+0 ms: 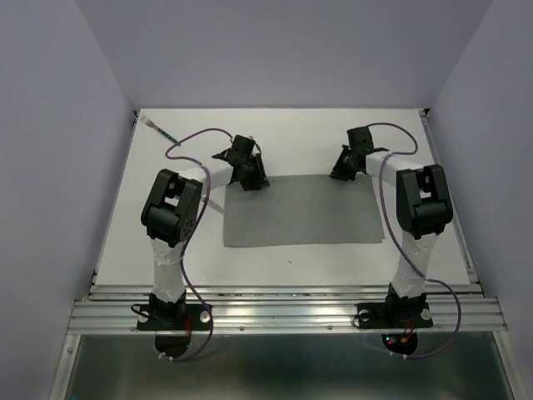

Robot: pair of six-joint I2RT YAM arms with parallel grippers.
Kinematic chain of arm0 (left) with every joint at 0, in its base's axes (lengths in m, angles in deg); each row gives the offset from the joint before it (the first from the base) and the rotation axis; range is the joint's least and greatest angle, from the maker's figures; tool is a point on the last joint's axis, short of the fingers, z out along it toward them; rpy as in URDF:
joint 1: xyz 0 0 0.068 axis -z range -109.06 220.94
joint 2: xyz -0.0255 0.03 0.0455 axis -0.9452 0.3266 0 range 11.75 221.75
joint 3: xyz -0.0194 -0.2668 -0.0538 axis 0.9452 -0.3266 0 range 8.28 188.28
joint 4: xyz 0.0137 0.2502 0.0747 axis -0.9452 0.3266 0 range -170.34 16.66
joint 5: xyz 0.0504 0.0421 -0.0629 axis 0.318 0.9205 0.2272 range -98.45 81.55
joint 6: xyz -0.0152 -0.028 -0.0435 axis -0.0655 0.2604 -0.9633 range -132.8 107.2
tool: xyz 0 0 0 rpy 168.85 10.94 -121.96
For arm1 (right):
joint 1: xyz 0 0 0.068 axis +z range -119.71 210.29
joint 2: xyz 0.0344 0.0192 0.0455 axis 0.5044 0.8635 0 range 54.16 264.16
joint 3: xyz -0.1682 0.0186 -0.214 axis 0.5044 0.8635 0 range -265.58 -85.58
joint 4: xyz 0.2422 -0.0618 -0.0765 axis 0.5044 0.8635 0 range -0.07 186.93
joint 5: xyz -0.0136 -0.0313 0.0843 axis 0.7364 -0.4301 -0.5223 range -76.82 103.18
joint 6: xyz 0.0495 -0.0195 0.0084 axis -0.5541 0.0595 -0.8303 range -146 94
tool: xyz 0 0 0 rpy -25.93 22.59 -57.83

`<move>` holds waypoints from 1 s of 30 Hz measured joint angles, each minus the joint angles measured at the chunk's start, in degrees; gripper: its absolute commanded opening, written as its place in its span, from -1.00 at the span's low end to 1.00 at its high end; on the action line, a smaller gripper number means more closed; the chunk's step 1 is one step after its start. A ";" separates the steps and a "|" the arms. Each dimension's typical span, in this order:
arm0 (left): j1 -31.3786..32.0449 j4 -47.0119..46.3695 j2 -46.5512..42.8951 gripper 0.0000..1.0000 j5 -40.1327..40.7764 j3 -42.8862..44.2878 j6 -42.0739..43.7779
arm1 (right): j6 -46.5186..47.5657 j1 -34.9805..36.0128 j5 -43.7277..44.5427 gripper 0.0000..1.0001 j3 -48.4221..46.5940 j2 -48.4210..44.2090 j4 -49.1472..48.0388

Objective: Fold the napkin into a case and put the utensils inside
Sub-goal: Smooth out the rectangle-folded napkin at the center of the board.

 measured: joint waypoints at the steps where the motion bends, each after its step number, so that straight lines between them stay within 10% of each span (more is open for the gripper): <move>1: 0.00 -0.26 -0.11 -0.03 -0.02 -0.26 -0.02 | 0.44 -1.29 0.42 -0.66 0.87 -0.66 -0.07; 30: -7.17 3.65 -0.31 -0.03 0.28 1.42 1.95 | 5.31 -15.41 1.07 -0.69 5.84 -4.44 0.09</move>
